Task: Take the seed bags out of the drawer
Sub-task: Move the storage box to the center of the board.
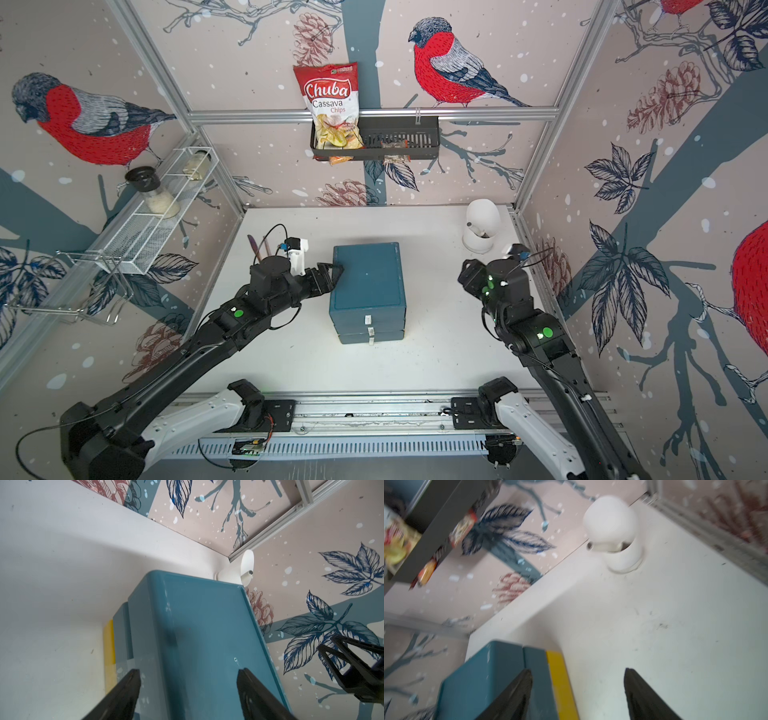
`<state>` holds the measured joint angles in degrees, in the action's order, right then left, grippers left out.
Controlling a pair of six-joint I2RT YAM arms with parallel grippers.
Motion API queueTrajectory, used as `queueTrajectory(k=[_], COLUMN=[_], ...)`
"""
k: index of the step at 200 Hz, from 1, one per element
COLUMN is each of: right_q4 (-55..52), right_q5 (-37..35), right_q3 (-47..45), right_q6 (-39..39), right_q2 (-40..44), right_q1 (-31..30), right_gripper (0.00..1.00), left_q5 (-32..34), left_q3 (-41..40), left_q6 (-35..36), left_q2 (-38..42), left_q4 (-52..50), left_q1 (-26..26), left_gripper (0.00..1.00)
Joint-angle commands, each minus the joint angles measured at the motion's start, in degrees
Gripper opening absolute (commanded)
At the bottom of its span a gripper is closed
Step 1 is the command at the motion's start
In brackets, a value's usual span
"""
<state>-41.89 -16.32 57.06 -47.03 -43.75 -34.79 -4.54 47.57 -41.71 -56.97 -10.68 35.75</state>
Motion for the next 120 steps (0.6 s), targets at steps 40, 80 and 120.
queueTrajectory(k=[40,80,120], right_q4=[-17.5,-6.8,3.2], right_q5=[-22.3,-18.6,-9.5], right_q3=[16.5,16.3,11.3], right_q6=[-23.6,-20.6,-14.8], right_q2=[-25.9,-35.8,-35.6], right_q1=[-47.7,-47.8,-40.2], right_gripper=[0.81,0.79,0.70], left_q5=[-0.5,-0.8,-1.8], left_q3=[2.6,0.8,0.0], left_q6=[1.8,1.1,0.8], left_q2=[-0.5,2.4,5.6], left_q4=[-8.6,-12.4,-15.2], left_q1=[3.1,3.8,4.4], left_gripper=[0.66,0.57,0.56])
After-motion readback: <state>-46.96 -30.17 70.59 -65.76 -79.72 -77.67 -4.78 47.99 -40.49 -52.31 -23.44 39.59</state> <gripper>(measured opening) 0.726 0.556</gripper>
